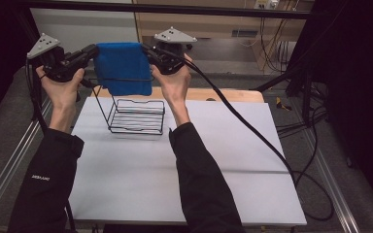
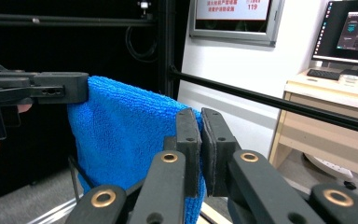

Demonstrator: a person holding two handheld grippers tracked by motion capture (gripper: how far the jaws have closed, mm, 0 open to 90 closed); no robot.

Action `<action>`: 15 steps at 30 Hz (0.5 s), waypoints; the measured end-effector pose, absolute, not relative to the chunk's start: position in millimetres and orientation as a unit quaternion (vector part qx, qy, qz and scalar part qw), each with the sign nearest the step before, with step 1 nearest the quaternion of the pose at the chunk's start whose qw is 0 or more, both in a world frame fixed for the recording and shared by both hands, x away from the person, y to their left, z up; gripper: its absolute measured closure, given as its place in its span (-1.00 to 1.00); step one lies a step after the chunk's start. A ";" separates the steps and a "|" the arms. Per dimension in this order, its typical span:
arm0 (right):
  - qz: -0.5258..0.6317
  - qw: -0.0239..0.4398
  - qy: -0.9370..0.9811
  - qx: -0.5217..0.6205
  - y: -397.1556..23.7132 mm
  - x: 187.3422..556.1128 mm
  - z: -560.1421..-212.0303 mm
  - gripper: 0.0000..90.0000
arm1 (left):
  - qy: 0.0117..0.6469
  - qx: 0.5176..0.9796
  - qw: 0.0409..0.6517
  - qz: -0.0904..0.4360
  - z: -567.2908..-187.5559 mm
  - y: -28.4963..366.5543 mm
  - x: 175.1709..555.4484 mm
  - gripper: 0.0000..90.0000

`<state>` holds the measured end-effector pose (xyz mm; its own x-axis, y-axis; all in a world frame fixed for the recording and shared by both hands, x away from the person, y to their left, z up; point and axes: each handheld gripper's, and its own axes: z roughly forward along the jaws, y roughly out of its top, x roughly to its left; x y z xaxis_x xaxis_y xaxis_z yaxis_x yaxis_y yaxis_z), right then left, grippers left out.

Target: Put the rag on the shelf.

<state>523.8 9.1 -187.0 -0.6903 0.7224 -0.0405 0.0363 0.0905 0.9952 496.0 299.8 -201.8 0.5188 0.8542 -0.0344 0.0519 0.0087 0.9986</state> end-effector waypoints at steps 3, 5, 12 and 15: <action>0.610 0.278 0.688 0.278 8.4 520.6 -190.0 0.93 | 0.357 0.628 0.610 0.325 -204.5 301.4 491.4 0.88; 0.611 0.273 0.689 0.277 7.5 517.9 -191.8 0.92 | 0.354 0.630 0.611 0.323 -206.2 302.4 487.9 0.88; 0.606 0.263 0.700 0.271 9.1 507.9 -194.9 0.92 | 0.353 0.642 0.600 0.322 -208.1 306.5 479.5 0.87; 0.603 0.262 0.704 0.269 9.3 505.2 -195.6 0.92 | 0.350 0.647 0.596 0.323 -209.2 306.1 475.9 0.87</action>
<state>505.2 9.3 -195.6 -0.7178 0.6949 -0.0438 0.0632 0.1277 0.9898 475.9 306.1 -209.2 0.5471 0.8371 0.0004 0.0673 -0.0445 0.9967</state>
